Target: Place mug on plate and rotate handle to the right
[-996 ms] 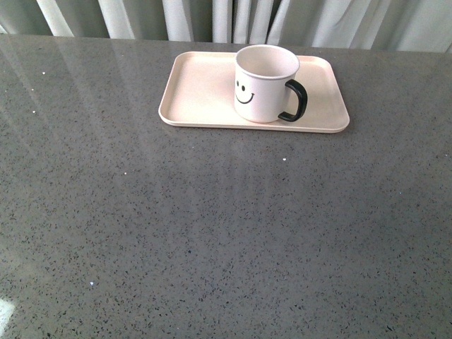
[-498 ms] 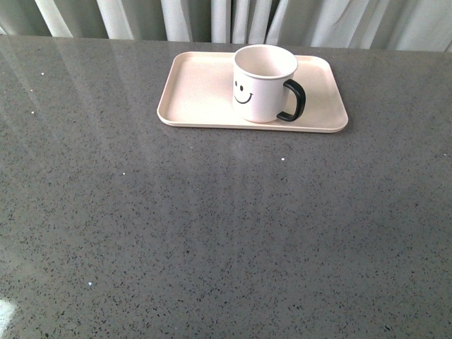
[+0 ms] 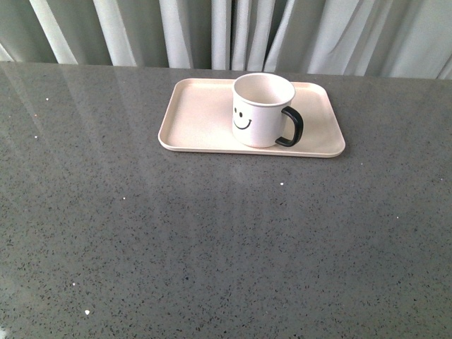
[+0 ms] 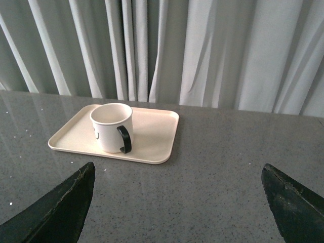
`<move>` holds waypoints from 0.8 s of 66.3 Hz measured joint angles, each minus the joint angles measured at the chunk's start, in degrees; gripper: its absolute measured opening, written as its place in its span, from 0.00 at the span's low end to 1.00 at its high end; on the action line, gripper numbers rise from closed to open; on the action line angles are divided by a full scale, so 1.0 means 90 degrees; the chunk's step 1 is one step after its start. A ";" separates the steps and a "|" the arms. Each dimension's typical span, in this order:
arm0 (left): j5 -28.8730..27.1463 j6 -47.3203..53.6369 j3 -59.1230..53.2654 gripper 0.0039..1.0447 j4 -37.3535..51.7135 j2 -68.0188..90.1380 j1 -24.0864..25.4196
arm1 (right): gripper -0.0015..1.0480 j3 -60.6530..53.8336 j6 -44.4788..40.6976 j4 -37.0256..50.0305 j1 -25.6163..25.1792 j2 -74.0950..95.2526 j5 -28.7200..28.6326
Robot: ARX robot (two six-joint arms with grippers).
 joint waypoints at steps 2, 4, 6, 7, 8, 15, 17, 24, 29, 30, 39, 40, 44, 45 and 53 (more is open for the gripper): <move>0.0000 0.0000 -0.0029 0.01 -0.0129 -0.0151 0.0000 | 0.91 0.0000 0.0000 0.0000 0.0000 0.0000 -0.0002; -0.0002 0.0000 -0.0058 0.01 -0.0255 -0.0306 0.0000 | 0.91 0.0000 0.0000 0.0000 0.0000 0.0000 0.0000; -0.0002 0.0000 -0.0083 0.01 -0.0384 -0.0466 0.0000 | 0.91 0.0000 0.0000 0.0000 0.0000 0.0000 0.0000; -0.0002 -0.0002 -0.0097 0.01 -0.0466 -0.0571 0.0000 | 0.91 0.0000 0.0000 0.0000 0.0000 0.0000 0.0000; -0.0002 0.0000 -0.0102 0.01 -0.0510 -0.0619 0.0000 | 0.91 0.0000 0.0000 0.0000 0.0000 0.0000 0.0000; -0.0002 0.0000 -0.0175 0.01 -0.0971 -0.1156 0.0000 | 0.91 0.0000 0.0000 0.0000 0.0000 0.0000 0.0000; -0.0002 0.0000 -0.0187 0.01 -0.1103 -0.1297 0.0000 | 0.91 0.0000 0.0000 0.0000 0.0000 0.0000 0.0000; -0.0002 0.0002 -0.0189 0.01 -0.1542 -0.1795 0.0000 | 0.91 0.0000 0.0000 0.0000 0.0000 0.0000 0.0000; -0.0002 0.0002 -0.0192 0.01 -0.1851 -0.2127 0.0000 | 0.91 0.0000 0.0000 0.0000 0.0000 0.0000 0.0000; -0.0002 0.0002 -0.0192 0.01 -0.1887 -0.2169 0.0000 | 0.91 0.0000 0.0000 0.0000 0.0000 0.0000 0.0000; -0.0002 0.0002 -0.0192 0.01 -0.2414 -0.2737 0.0000 | 0.91 0.0000 0.0000 0.0000 0.0000 0.0000 0.0000; -0.0002 0.0002 -0.0192 0.01 -0.2480 -0.2807 0.0000 | 0.91 0.0000 0.0000 0.0000 0.0000 0.0000 0.0000; -0.0002 0.0000 -0.0192 0.01 -0.2764 -0.3099 0.0000 | 0.91 0.0000 0.0000 0.0000 0.0000 0.0000 0.0000; -0.0002 0.0000 -0.0192 0.01 -0.2817 -0.3157 0.0000 | 0.91 0.0000 0.0000 0.0000 0.0000 0.0000 0.0000; -0.0002 0.0002 -0.0192 0.01 -0.3203 -0.3558 0.0000 | 0.91 0.0000 0.0000 0.0000 0.0000 0.0000 0.0000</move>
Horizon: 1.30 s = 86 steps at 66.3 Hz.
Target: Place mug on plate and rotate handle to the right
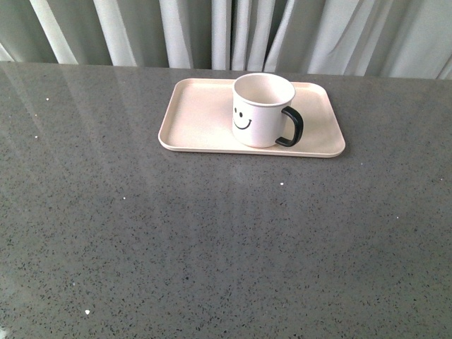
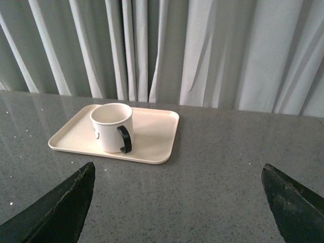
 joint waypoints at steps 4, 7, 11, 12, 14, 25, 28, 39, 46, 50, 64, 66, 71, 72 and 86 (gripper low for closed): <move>0.0000 0.0000 0.0000 0.01 -0.0146 -0.0146 0.0000 | 0.91 0.0000 0.0000 0.0000 0.0000 0.0000 0.0000; 0.0000 -0.0002 0.0000 0.01 -0.0262 -0.0265 0.0000 | 0.91 0.0000 0.0000 0.0000 0.0000 0.0000 0.0000; 0.0000 0.0000 0.0000 0.01 -0.0393 -0.0396 0.0000 | 0.91 0.0000 0.0000 0.0000 0.0000 0.0000 0.0000; 0.0000 0.0000 0.0000 0.01 -0.0435 -0.0440 0.0000 | 0.91 0.0000 0.0000 0.0000 0.0000 0.0000 0.0000; 0.0000 0.0000 0.0000 0.01 -0.0498 -0.0500 0.0000 | 0.91 0.0000 0.0000 0.0000 0.0000 0.0000 0.0000; 0.0000 -0.0002 0.0000 0.01 -0.0784 -0.0789 0.0000 | 0.91 0.0000 0.0000 0.0000 0.0000 0.0000 0.0000; 0.0000 0.0000 0.0000 0.01 -0.0865 -0.0862 0.0000 | 0.91 0.0000 0.0000 0.0000 0.0000 0.0000 0.0000; 0.0000 0.0000 0.0002 0.01 -0.1766 -0.1574 0.0000 | 0.91 0.0000 0.0000 0.0000 0.0000 0.0000 0.0000; 0.0002 0.0000 0.0002 0.01 -0.2108 -0.2021 -0.0002 | 0.91 0.0000 0.0000 0.0000 0.0000 0.0000 0.0000; 0.0000 0.0000 0.0000 0.01 -0.2149 -0.2033 0.0000 | 0.91 0.0000 0.0000 0.0000 0.0000 0.0000 -0.0002; 0.0000 0.0000 0.0002 0.22 -0.2149 -0.2038 0.0000 | 0.91 0.0000 0.0000 0.0000 0.0000 0.0000 0.0000; 0.0000 0.0000 0.0002 0.30 -0.2149 -0.2040 0.0000 | 0.91 0.0000 0.0000 0.0000 0.0000 0.0000 0.0000; 0.0000 0.0000 0.0002 0.42 -0.2149 -0.2040 0.0000 | 0.91 0.0000 0.0000 0.0000 0.0000 0.0000 0.0000; 0.0000 0.0000 0.0002 0.46 -0.2149 -0.2040 0.0000 | 0.91 0.0000 0.0000 0.0000 0.0000 0.0000 0.0000; 0.0000 0.0000 0.0002 0.83 -0.2149 -0.2042 0.0000 | 0.91 0.0124 -0.0107 -0.0347 -0.0107 0.0197 -0.0406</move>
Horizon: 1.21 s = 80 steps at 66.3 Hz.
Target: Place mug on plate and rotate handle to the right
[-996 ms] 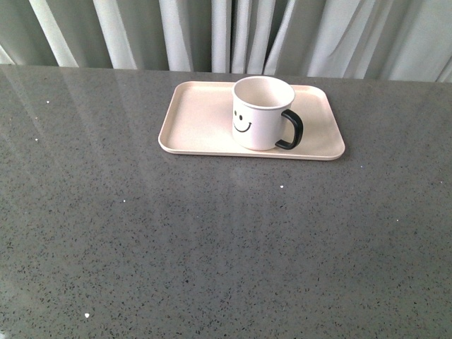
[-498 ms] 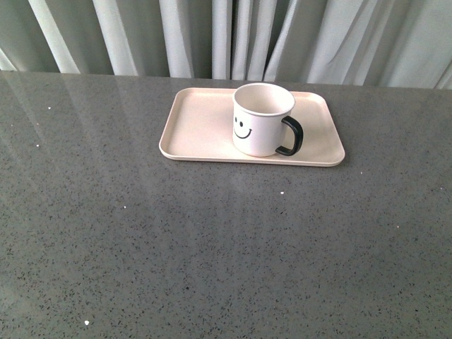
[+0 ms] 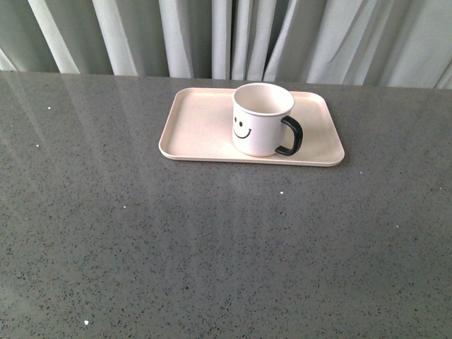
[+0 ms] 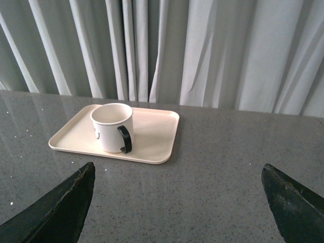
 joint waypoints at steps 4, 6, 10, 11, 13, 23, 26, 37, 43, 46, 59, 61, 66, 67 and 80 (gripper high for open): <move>-0.0002 0.0002 0.0000 0.92 0.0000 0.0000 0.0000 | 0.91 0.0580 -0.0240 -0.1154 -0.0308 0.0969 -0.1066; 0.0005 0.0019 0.0000 0.92 0.0000 0.0000 0.0000 | 0.91 0.0937 -0.0350 -0.1251 -0.0372 0.1919 -0.1467; 0.0002 0.0019 0.0000 0.91 0.0000 0.0000 0.0000 | 0.91 0.1287 -0.0449 -0.0852 -0.0376 0.2851 -0.1506; 0.0002 0.0019 0.0000 0.91 0.0000 0.0000 0.0000 | 0.91 0.1435 -0.0478 -0.0636 -0.0374 0.3191 -0.1503; 0.0000 0.0019 0.0000 0.91 0.0000 0.0000 0.0000 | 0.91 0.1678 -0.0520 -0.0301 -0.0359 0.3694 -0.1474; 0.0000 0.0019 0.0000 0.91 0.0000 0.0000 0.0000 | 0.91 0.3147 -0.0597 0.0979 -0.0226 0.6251 -0.1027; 0.0000 0.0019 0.0000 0.91 0.0000 0.0000 0.0000 | 0.91 0.3691 -0.0597 0.1141 -0.0170 0.7033 -0.0850; 0.0000 0.0019 0.0000 0.91 0.0000 0.0000 0.0000 | 0.91 0.5552 -0.0617 0.0814 0.0041 0.9275 -0.0554; 0.0000 0.0019 0.0000 0.91 0.0000 0.0000 0.0000 | 0.91 0.7259 -0.0272 -0.0119 0.0163 1.0785 -0.0357; 0.0000 0.0019 0.0000 0.91 0.0000 0.0000 0.0000 | 0.91 0.8021 -0.0102 -0.0590 0.0228 1.1353 -0.0284; 0.0000 0.0019 0.0000 0.91 0.0000 0.0000 0.0000 | 0.91 1.0001 0.0257 -0.1831 0.0464 1.2667 -0.0153; 0.0000 0.0019 0.0000 0.91 0.0000 0.0000 0.0000 | 0.91 1.0239 0.0277 -0.1948 0.0503 1.2823 -0.0095; 0.0000 0.0019 0.0000 0.91 0.0000 0.0000 0.0000 | 0.91 1.0683 0.0357 -0.2183 0.0595 1.3160 -0.0087; 0.0000 0.0019 0.0000 0.91 0.0000 0.0000 0.0000 | 0.91 1.0732 0.0367 -0.2212 0.0610 1.3199 -0.0080; 0.0000 0.0019 0.0000 0.91 0.0000 0.0000 0.0000 | 0.91 1.1096 0.0491 -0.2412 0.0777 1.3780 0.0107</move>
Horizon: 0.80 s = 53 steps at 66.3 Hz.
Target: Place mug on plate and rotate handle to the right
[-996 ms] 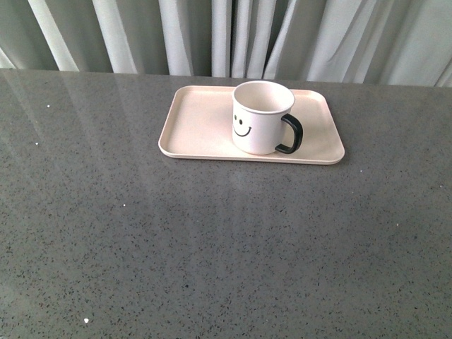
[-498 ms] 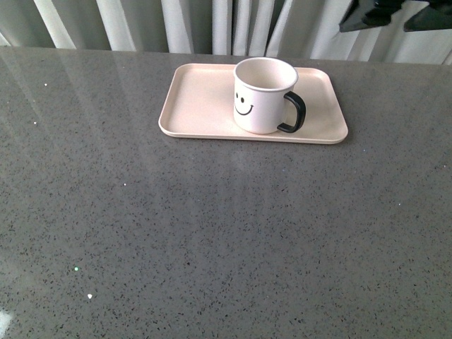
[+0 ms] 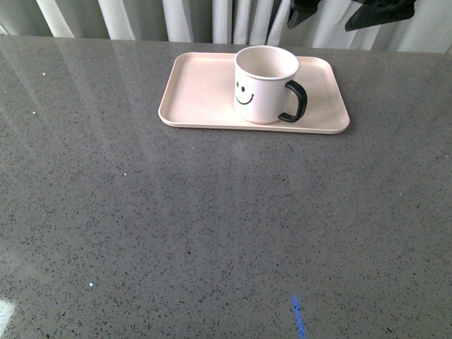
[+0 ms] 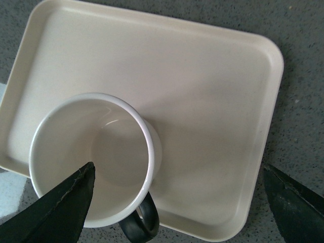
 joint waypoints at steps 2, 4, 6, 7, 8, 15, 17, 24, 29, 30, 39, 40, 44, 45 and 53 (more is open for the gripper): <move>0.0000 0.0000 0.0000 0.91 0.0000 0.0000 0.0000 | 0.91 -0.0002 0.0024 0.0000 0.0007 0.0046 0.0015; 0.0000 0.0000 0.0000 0.91 0.0000 0.0000 0.0000 | 0.91 -0.0002 0.0046 0.0002 0.0012 0.0085 0.0017; 0.0000 0.0000 0.0000 0.91 0.0000 0.0000 0.0000 | 0.91 -0.0002 0.0049 0.0007 0.0015 0.0104 0.0017; 0.0000 0.0000 0.0000 0.91 0.0000 0.0000 0.0000 | 0.91 -0.0002 0.0056 0.0015 0.0019 0.0129 0.0019; 0.0000 0.0000 0.0000 0.91 0.0000 0.0000 0.0000 | 0.91 -0.0002 0.0058 0.0019 0.0022 0.0136 0.0019; 0.0000 0.0000 0.0000 0.91 0.0000 0.0000 0.0000 | 0.91 -0.0002 0.0066 0.0032 0.0041 0.0216 0.0019; 0.0000 0.0000 0.0000 0.91 0.0000 0.0000 0.0000 | 0.91 0.0000 0.0066 0.0032 0.0053 0.0260 0.0019; 0.0000 0.0000 0.0000 0.91 0.0000 0.0000 0.0000 | 0.91 0.0066 0.0066 0.0015 0.0097 0.0381 0.0061; 0.0000 0.0000 0.0000 0.91 0.0000 0.0000 0.0000 | 0.91 0.0136 0.0066 -0.0022 0.0136 0.0466 0.0083; 0.0000 0.0000 0.0000 0.91 0.0000 0.0000 0.0000 | 0.91 0.0172 0.0068 -0.0039 0.0148 0.0500 0.0083; 0.0000 0.0000 0.0000 0.91 0.0000 0.0000 0.0000 | 0.91 0.0469 0.0143 -0.0172 0.0209 0.0716 0.0085; 0.0000 0.0000 0.0000 0.91 0.0000 0.0000 0.0000 | 0.91 0.0486 0.0155 -0.0180 0.0214 0.0726 0.0083; 0.0000 0.0000 0.0000 0.91 0.0000 0.0000 0.0000 | 0.91 0.0597 0.0221 -0.0223 0.0248 0.0809 0.0085; 0.0000 0.0000 0.0000 0.91 0.0000 0.0000 0.0000 | 0.91 0.0607 0.0223 -0.0226 0.0250 0.0816 0.0085; 0.0000 0.0000 0.0000 0.91 0.0000 0.0000 0.0000 | 0.91 0.0733 0.0262 -0.0306 0.0289 0.0872 0.0087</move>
